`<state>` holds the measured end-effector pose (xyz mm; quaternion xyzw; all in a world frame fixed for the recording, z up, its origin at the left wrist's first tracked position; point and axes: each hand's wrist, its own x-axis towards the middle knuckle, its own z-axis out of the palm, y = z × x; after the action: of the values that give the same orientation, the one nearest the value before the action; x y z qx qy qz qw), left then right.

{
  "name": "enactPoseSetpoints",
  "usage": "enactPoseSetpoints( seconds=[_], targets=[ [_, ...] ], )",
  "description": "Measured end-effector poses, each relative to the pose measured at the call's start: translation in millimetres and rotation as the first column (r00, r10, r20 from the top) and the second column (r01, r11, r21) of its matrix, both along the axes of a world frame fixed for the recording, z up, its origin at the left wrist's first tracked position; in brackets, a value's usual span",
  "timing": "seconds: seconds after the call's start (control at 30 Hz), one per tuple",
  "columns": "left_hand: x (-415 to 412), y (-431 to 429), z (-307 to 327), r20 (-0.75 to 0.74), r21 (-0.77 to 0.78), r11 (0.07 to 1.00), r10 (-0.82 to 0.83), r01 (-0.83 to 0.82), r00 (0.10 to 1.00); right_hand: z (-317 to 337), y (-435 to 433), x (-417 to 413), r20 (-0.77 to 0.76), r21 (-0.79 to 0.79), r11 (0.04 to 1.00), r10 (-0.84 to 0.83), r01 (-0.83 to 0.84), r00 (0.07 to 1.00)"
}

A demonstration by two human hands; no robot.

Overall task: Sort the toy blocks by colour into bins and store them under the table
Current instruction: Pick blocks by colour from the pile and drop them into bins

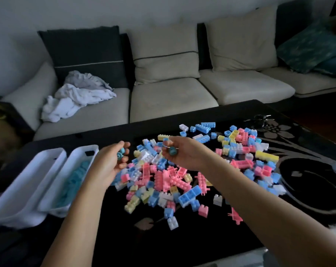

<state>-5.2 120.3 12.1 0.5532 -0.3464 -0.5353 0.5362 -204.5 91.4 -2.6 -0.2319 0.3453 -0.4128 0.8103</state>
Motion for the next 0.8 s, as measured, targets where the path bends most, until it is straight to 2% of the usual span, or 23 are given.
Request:
enactPoseSetpoints(
  seconds=[0.1,0.2,0.43,0.53,0.6,0.7,0.73,0.8],
  targets=[
    [52,9,-5,0.166,-0.014,0.991,0.133,-0.133,0.977,8,-4,66,-0.01,0.001,0.994,0.113,-0.113,0.994],
    [95,18,-16,0.321,0.04,0.966,0.23,-0.256,0.919,18,-3,123,-0.045,-0.02,0.981,0.191,-0.192,0.981],
    [126,27,-25,0.286,0.109,0.937,0.289,-0.331,0.914,24,-9,206,-0.28,-0.09,0.925,0.333,-0.37,0.9],
    [129,28,-25,0.402,0.154,0.931,0.246,-0.331,0.882,34,-9,214,-0.387,-0.094,0.872,0.413,-0.481,0.824],
    [124,31,-18,0.492,0.149,0.926,0.234,-0.346,0.838,43,-8,209,-0.467,-0.168,0.834,0.403,-0.526,0.787],
    [106,34,-9,0.538,0.013,0.964,0.216,-0.264,0.815,53,-8,186,-0.549,-0.249,0.795,0.355,-0.554,0.757],
    [95,36,-5,0.536,-0.054,0.973,0.217,-0.223,0.816,54,-9,172,-0.647,-0.311,0.775,0.251,-0.55,0.72],
    [72,37,0,0.53,-0.136,0.98,0.195,-0.144,0.826,59,-8,137,-0.808,-0.43,0.695,-0.012,-0.576,0.589]
  ],
)
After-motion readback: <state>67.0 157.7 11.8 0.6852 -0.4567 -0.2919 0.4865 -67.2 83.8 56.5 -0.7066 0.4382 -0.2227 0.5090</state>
